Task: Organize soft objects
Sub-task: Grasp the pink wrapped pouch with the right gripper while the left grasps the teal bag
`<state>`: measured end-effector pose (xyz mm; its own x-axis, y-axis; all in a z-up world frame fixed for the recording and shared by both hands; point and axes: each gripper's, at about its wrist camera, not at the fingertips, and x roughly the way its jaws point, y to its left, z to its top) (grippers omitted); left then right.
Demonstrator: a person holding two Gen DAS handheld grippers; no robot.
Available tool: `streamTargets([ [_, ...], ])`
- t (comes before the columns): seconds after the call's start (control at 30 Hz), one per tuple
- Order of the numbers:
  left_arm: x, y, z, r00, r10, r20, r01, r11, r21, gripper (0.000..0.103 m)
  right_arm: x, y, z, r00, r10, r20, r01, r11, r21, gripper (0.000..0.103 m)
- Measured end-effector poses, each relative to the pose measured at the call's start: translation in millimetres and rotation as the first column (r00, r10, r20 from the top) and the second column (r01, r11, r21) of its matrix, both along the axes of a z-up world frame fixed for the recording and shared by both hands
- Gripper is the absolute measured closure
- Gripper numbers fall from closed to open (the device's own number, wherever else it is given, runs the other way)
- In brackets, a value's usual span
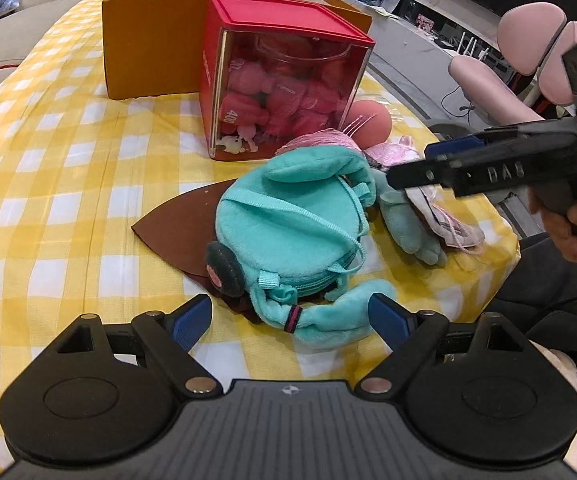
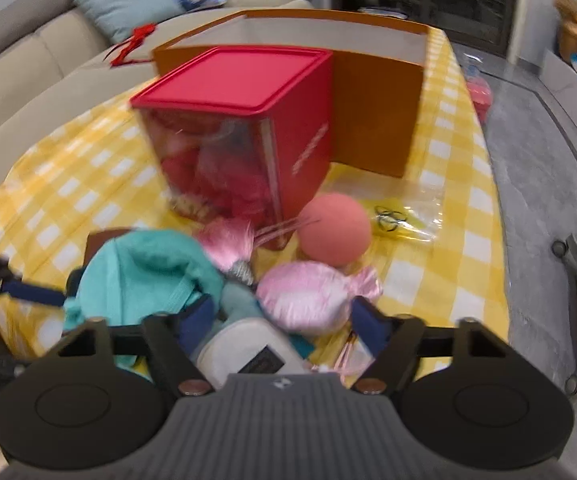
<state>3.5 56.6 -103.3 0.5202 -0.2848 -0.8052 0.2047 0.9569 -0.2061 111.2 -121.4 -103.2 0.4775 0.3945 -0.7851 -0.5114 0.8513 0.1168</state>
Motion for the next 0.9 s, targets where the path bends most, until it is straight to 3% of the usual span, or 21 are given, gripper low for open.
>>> streamTargets([
  [0.13, 1, -1, 1, 1.000, -0.010, -0.009, 0.010, 1.000, -0.008, 0.000, 19, -8, -6, 0.995, -0.073, -0.074, 0.080, 0.993, 0.084, 0.032],
  [0.37, 2, -1, 4, 1.000, 0.006, 0.001, -0.006, 1.000, 0.003, 0.000, 28, -8, -14, 0.992, -0.096, -0.082, 0.100, 0.994, 0.049, 0.058],
  [0.6, 2, -4, 10, 1.000, 0.019, 0.020, -0.019, 1.000, 0.023, 0.000, 22, -11, -5, 0.995, -0.087, -0.045, 0.088, 0.996, 0.025, 0.062],
  [0.77, 13, -9, 10, 1.000, 0.024, 0.014, -0.024, 0.999, 0.029, 0.000, 12, -40, 29, 0.985, -0.171, 0.010, 0.168, 0.975, 0.142, 0.061],
  [0.9, 24, -22, 4, 1.000, 0.005, 0.025, -0.007, 0.995, 0.097, 0.000, 9, -62, 45, 0.975, -0.222, 0.023, 0.212, 0.952, 0.222, 0.061],
])
